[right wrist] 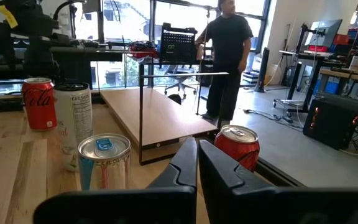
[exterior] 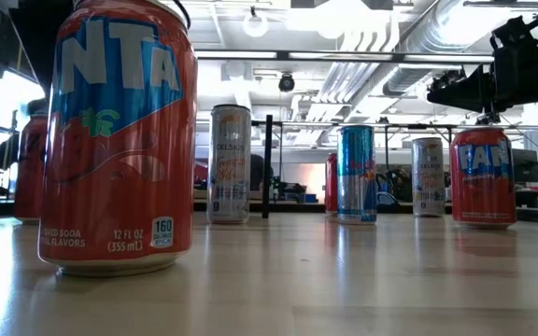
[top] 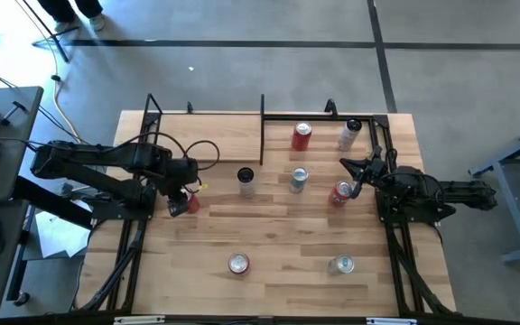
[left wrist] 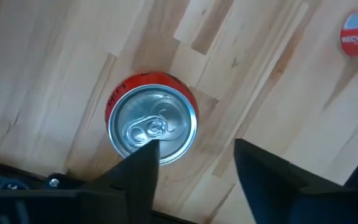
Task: Place canned beverage on shelf
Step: Put the bottom red black soda can on the shelf
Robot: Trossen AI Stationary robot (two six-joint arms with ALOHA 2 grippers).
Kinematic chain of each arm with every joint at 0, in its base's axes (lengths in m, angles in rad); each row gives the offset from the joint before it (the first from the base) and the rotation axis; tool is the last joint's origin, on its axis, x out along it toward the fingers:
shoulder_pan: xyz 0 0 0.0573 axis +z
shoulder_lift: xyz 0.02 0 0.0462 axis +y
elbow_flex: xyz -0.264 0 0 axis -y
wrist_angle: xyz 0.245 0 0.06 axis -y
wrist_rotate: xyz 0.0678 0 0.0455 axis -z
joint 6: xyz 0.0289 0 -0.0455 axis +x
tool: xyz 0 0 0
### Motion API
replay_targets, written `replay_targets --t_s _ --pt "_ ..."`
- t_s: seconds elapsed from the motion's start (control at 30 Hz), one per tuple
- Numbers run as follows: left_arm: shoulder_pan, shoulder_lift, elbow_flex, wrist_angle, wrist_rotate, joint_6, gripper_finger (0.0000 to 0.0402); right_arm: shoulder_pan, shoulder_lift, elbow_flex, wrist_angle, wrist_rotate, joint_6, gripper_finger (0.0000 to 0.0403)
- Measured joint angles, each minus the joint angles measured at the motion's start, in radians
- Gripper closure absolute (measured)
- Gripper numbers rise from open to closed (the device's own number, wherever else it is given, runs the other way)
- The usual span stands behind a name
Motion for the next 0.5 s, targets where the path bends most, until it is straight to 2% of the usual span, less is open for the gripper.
replay_targets --t_s 0.23,0.5 --pt "0.004 0.011 0.0 -0.003 -0.046 -0.077 0.0125 0.0 0.0 0.0 0.0 0.0 0.0 0.0403" --pt "0.004 0.102 0.0 -0.038 -0.076 -0.13 0.0098 0.0 0.0 0.0 0.0 0.0 0.0 0.0403"
